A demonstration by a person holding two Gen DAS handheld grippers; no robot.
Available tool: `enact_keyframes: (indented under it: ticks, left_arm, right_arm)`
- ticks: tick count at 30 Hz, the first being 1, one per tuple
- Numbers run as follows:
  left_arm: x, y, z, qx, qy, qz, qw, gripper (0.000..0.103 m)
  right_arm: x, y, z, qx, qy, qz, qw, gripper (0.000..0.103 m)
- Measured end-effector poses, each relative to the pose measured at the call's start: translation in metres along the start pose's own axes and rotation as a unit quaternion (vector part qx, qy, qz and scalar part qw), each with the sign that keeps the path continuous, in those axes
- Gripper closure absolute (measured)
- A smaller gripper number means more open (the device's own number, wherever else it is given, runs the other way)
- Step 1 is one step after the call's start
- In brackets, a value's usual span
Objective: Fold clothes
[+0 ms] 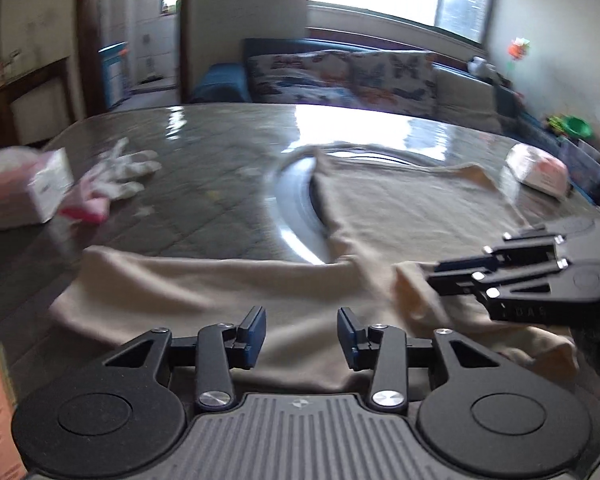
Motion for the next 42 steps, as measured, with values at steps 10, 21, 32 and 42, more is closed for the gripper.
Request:
enact_keyframes:
  ticks: [10,21,32,42]
  left_arm:
    - [0.073,-0.002,-0.022,-0.028,0.107,-0.108,0.9879,0.042]
    - [0.099,-0.001,-0.011,-0.034,0.15,-0.147,0.9772,0.04]
    - [0.115,-0.001,-0.001,-0.052,0.186,-0.16,0.9681,0.085]
    - [0.046,0.038,-0.034,-0.127,0.055,-0.106,0.9848,0.097]
  right_arm:
    - [0.02,-0.002,-0.013,-0.013,0.007,-0.021,1.0,0.084]
    - [0.027,-0.001,-0.044,-0.032,0.006,-0.034,0.999,0.065]
    - [0.017,-0.012,-0.085,-0.059,-0.007,-0.022,0.998,0.063]
    - [-0.018,-0.031,-0.116,-0.077,-0.049,0.035,0.995,0.063]
Point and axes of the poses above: each gripper's, at about its wrist camera, not at the fingertips, and z roughly the way its jaws point, x to its left, y to its top, the point moved 2 cm from there along z, roughly the way its jaws point, and after that the axes turned 8 degrees about -y, right-handed, at the moved point
